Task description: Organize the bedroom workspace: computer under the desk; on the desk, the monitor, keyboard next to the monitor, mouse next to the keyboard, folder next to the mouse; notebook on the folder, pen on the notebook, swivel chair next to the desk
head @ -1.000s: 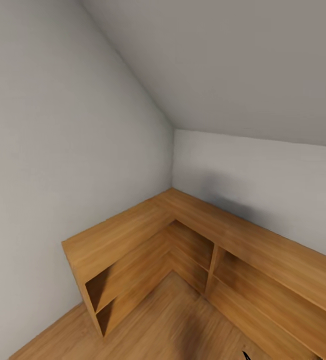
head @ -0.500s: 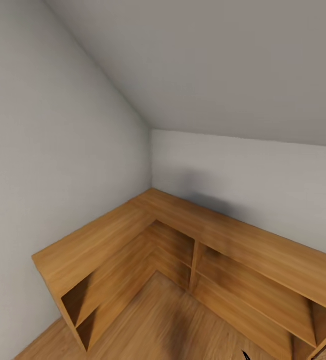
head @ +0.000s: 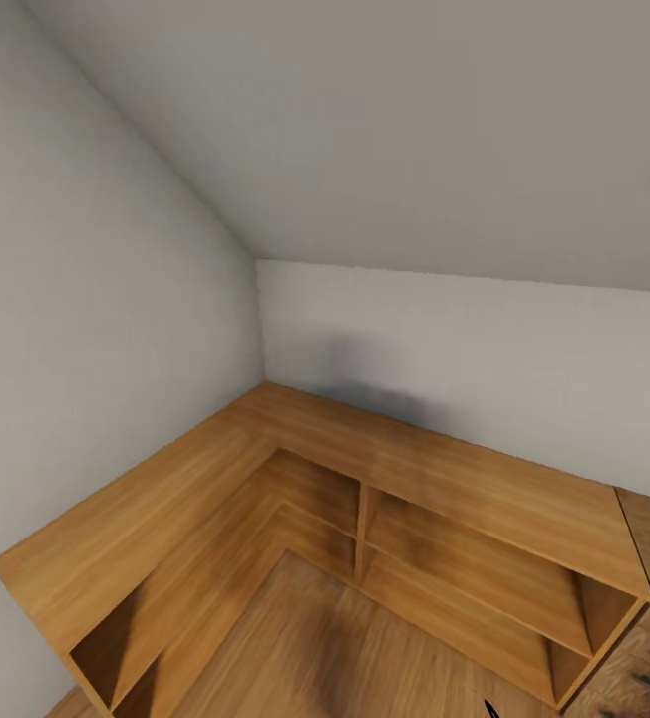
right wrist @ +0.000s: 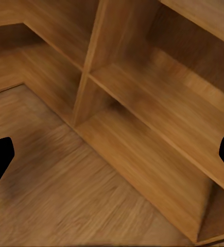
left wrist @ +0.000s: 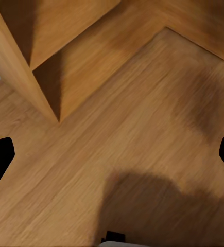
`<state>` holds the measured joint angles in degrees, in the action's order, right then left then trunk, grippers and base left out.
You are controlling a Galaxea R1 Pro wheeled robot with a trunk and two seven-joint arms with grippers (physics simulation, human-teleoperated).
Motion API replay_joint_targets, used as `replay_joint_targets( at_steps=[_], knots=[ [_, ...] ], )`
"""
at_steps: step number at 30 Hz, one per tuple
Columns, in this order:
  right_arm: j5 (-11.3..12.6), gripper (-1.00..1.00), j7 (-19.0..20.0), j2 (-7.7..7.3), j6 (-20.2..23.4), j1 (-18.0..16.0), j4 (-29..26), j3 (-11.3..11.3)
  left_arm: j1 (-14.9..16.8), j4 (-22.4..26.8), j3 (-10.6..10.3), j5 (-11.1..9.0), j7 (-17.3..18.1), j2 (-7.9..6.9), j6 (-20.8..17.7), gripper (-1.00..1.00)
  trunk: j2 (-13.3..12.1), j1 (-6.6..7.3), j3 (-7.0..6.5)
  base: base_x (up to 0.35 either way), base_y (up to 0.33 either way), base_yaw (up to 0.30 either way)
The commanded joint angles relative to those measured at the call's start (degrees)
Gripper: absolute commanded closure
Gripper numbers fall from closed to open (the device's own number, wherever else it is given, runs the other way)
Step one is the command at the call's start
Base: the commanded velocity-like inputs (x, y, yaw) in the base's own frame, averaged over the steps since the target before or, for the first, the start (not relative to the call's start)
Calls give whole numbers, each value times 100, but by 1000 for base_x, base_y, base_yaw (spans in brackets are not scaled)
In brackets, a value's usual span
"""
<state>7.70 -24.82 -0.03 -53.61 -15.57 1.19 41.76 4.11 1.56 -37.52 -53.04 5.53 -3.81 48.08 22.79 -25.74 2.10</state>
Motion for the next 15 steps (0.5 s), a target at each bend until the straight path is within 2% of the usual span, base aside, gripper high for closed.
replay_joint_targets(
  at_steps=[1,8,15],
  knots=[
    [54,-100,3,3,-27,-8,13,51,2,2,-3,-62,60,-3,6,-100,13,-4,13,38,201,-291],
    [49,-100,3,3,-27,-8,13,51,2,2,-12,-62,60,0,9,-100,13,-4,13,12,100,-291],
    [50,-100,3,3,-27,-8,13,51,2,2,4,-65,54,-4,9,-100,13,-4,13,2,264,-291]
  ],
)
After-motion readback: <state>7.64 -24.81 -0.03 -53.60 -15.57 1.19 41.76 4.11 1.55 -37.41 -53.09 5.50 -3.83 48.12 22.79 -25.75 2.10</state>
